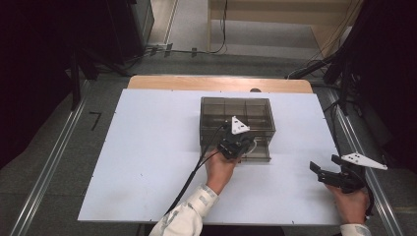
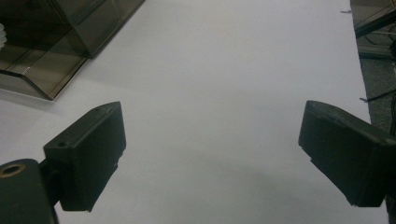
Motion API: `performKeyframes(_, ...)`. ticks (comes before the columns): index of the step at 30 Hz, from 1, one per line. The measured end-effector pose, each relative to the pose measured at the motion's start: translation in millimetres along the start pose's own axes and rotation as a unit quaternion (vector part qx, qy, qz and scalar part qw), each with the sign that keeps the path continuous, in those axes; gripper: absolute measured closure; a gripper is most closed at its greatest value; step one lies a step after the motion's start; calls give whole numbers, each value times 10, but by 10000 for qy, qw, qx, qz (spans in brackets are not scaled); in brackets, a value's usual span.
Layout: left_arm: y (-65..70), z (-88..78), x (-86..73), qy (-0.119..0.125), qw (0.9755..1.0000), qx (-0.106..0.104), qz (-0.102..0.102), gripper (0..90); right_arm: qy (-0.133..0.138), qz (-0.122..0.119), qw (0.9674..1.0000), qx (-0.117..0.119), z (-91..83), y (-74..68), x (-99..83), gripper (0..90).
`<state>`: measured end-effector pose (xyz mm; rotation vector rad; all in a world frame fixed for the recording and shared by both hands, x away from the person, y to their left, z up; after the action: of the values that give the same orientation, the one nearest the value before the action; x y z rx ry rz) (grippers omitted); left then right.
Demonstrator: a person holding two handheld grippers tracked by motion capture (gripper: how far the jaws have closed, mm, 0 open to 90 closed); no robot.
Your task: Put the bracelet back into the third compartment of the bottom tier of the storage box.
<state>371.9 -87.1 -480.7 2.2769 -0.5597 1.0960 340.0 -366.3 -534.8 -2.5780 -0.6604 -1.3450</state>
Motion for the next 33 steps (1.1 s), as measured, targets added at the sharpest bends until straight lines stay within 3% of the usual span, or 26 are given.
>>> performKeyframes(23,173,328,-36,-163,9998,-148,-3,882,-13,-31,10000,24,6,-7,-3,61)
performKeyframes(28,120,405,-94,-272,9996,40,116,882,-14,-54,10000,17,6,-6,-6,60)
performKeyframes(33,70,450,-140,-332,9982,346,368,882,-34,-70,10000,22,8,-10,-7,61)
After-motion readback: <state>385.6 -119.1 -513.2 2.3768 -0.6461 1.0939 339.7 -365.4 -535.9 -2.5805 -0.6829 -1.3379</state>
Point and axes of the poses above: each handheld gripper's, and its own axes: z roughly forward along the jaws, x roughly out of its top, y roughly to its right, the point moved 8 cm from there along z, roughly forward along the jaws, and after that the axes turned 10 degrees about -z, right-handed, at the moved point
